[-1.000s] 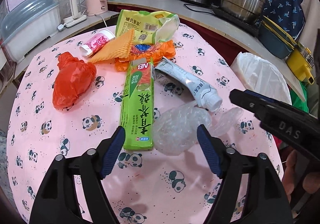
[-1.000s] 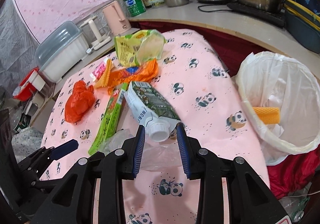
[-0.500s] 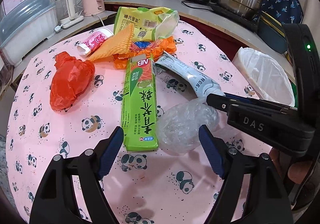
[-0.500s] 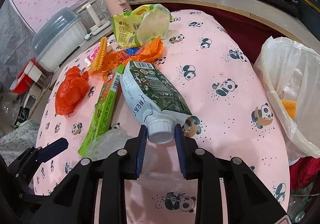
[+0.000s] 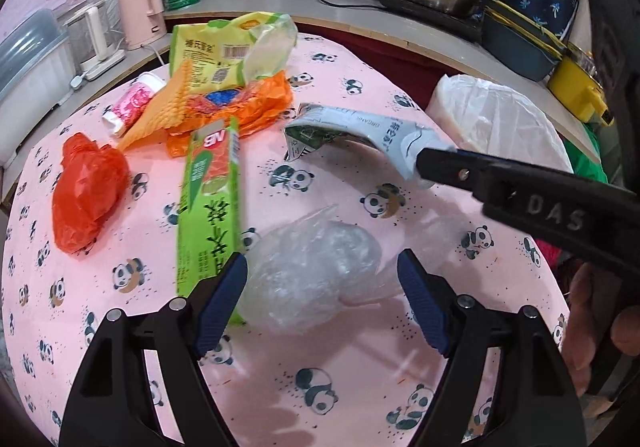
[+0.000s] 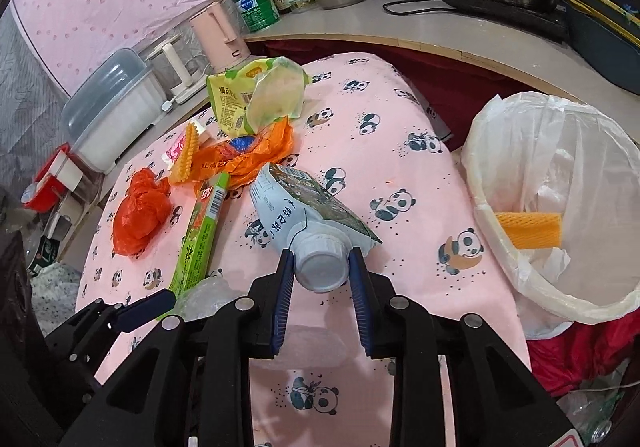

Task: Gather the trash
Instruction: 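Grasp the white drink carton by its cap with the right gripper while the left grasps clear plastic wrap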

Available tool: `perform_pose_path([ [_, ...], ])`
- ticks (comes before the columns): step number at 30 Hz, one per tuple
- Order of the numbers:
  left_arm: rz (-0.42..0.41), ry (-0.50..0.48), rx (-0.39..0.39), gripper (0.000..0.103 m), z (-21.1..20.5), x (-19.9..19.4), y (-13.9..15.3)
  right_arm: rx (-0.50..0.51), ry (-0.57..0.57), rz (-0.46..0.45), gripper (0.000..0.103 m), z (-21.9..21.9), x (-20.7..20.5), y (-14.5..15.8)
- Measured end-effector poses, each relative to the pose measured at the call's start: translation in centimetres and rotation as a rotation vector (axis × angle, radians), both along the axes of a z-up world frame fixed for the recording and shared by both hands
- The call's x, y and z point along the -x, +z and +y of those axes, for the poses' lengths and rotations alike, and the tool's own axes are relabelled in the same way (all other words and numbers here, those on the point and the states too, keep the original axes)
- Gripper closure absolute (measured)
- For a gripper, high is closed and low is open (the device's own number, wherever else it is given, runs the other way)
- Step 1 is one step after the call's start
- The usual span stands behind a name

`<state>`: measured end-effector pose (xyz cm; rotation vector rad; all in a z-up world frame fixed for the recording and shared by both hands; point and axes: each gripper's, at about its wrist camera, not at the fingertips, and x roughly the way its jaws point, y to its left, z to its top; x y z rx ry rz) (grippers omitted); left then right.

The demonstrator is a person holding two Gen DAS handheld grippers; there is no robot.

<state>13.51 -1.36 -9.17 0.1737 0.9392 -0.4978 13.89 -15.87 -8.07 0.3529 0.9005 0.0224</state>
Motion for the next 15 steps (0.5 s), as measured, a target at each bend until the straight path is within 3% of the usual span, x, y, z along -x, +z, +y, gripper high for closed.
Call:
perform_pose_path([
  [7,0.037,-0.024,-0.010,0.063,-1.5,-0.3,-1.2,-0.009,-0.021,-0.020,0.076,-1.5,1.1,0.6],
  [9,0.033,-0.025,-0.012,0.076,-1.7,-0.2,-1.1,-0.005,-0.028,-0.032,0.076,-1.7,1.5,1.0],
  [13,0.033,-0.011,-0.004,0.092,-2.0,-0.2,-0.6,-0.002,-0.043,-0.060,0.076,-2.4,2.2,2.0],
  [15,0.032,-0.005,0.004,0.093,-2.1,-0.2,-0.3,-0.003,-0.052,-0.078,0.076,-2.8,2.4,2.7],
])
